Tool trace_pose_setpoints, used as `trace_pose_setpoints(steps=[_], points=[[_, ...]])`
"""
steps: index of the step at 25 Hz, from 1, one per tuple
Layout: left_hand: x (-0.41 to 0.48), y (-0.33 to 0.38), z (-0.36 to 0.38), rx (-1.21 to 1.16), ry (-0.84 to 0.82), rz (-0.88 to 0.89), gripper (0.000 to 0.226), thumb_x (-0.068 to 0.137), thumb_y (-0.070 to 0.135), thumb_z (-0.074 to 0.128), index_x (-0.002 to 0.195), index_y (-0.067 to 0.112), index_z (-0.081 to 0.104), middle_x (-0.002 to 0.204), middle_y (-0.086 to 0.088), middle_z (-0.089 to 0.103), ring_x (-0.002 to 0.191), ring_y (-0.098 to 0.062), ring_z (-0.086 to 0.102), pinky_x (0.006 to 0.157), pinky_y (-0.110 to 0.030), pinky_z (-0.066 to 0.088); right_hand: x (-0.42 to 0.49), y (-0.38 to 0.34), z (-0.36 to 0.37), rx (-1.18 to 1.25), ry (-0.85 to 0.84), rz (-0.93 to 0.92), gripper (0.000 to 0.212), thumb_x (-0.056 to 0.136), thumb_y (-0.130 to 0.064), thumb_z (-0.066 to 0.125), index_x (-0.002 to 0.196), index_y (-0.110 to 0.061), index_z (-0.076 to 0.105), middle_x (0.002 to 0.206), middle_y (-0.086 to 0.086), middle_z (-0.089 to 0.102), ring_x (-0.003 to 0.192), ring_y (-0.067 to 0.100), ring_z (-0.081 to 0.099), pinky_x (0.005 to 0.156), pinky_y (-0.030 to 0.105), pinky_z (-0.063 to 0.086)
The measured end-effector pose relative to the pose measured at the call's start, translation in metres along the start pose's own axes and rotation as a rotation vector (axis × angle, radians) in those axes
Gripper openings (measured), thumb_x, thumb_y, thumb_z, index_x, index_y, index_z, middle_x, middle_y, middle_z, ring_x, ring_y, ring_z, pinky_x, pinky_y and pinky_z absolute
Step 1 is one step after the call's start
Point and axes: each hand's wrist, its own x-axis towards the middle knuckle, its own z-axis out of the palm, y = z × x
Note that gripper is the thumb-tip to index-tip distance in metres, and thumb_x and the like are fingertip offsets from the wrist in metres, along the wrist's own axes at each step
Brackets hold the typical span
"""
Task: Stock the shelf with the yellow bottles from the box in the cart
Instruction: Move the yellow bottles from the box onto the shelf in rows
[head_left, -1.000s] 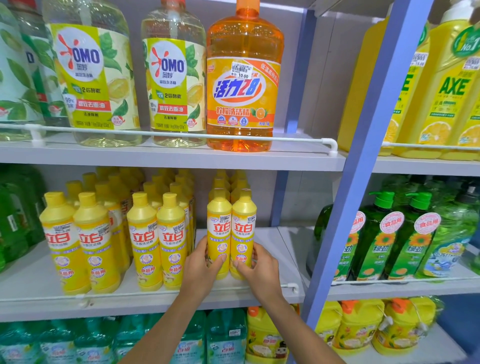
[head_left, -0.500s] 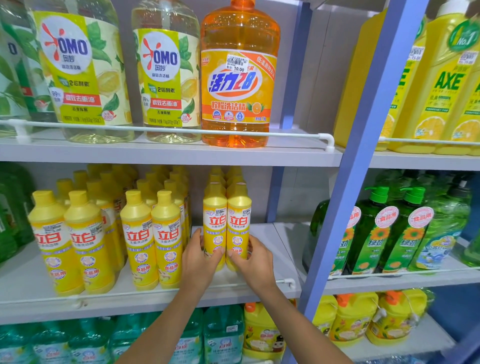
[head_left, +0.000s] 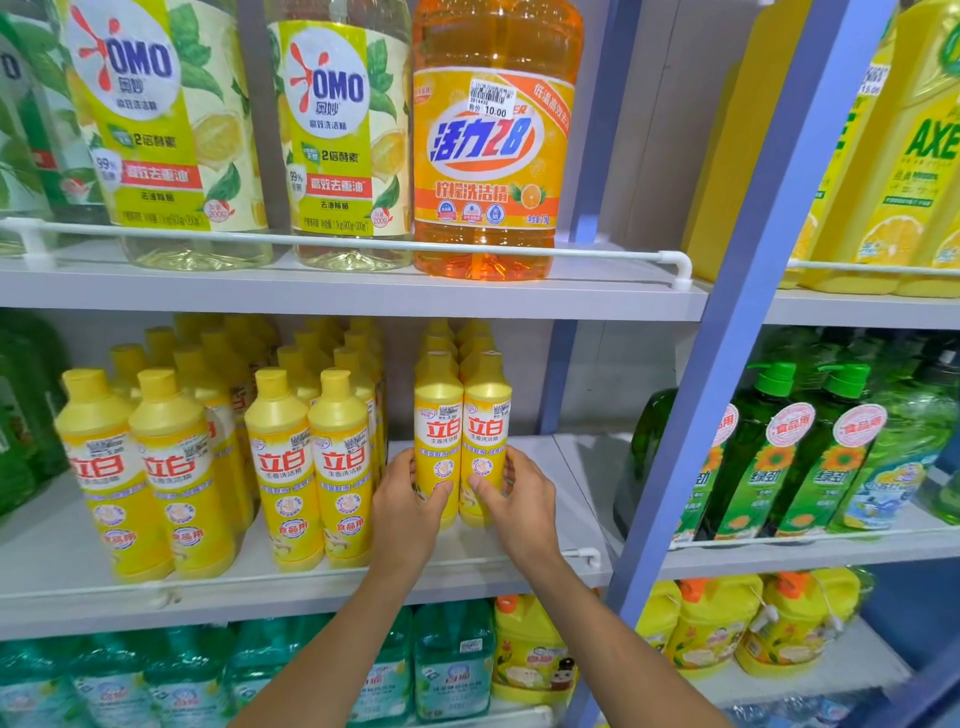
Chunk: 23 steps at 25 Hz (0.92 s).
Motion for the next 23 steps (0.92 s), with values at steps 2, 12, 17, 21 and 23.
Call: trace_pose_setpoints(steps=[2,12,17,21,23], points=[[0.0018,-0.0002,0.0005,0.001,0.003,0.006,0.056,0.084,0.026,0.081,0.132,0.018,0.054,0.124,-0.001,0.068,0.109,-0.018,0.066,0.091,-0.045,0.059,0.0016,-0.0006,0.001,-0.012,0.006,0.005,0.056,0.082,-0.058,0.072,0.129,-0.03,0.06,0.121,-0.013,0.068,0.112,0.008,0.065,0.098,0.041,0.057],[0.0052,0.0007,0.0026,0.003,0.0,-0.004,0.054,0.084,0.025,0.08,0.132,0.016,0.055,0.123,-0.003,0.067,0.11,-0.02,0.065,0.093,-0.045,0.058,0.0038,-0.0029,-0.0004,-0.023,-0.003,0.011,0.052,0.085,-0.048,0.077,0.129,-0.026,0.061,0.121,-0.009,0.069,0.11,0.008,0.066,0.099,0.04,0.057],[0.0056,0.0021,0.0011,0.012,-0.014,-0.001,0.053,0.085,0.028,0.08,0.13,0.016,0.055,0.122,-0.003,0.067,0.109,-0.02,0.066,0.092,-0.044,0.058,0.0033,-0.0044,-0.0015,-0.028,-0.005,0.024,0.052,0.086,-0.045,0.078,0.13,-0.024,0.061,0.122,-0.008,0.069,0.111,0.009,0.066,0.099,0.04,0.057],[0.0064,0.0012,0.0001,0.03,-0.022,0.011,0.051,0.085,0.029,0.079,0.128,0.016,0.055,0.12,-0.003,0.068,0.107,-0.02,0.066,0.09,-0.045,0.059,0.0029,-0.0066,-0.0028,-0.041,-0.015,0.03,0.05,0.085,-0.044,0.078,0.128,-0.025,0.062,0.12,-0.009,0.07,0.109,0.009,0.066,0.099,0.038,0.057],[0.0064,0.0039,-0.0015,0.035,-0.033,0.003,0.051,0.085,0.027,0.079,0.128,0.015,0.055,0.12,-0.003,0.068,0.107,-0.021,0.066,0.091,-0.046,0.059,0.0032,-0.0081,-0.005,-0.043,-0.023,0.036,0.049,0.084,-0.043,0.08,0.127,-0.025,0.063,0.119,-0.009,0.07,0.107,0.007,0.067,0.098,0.037,0.057]])
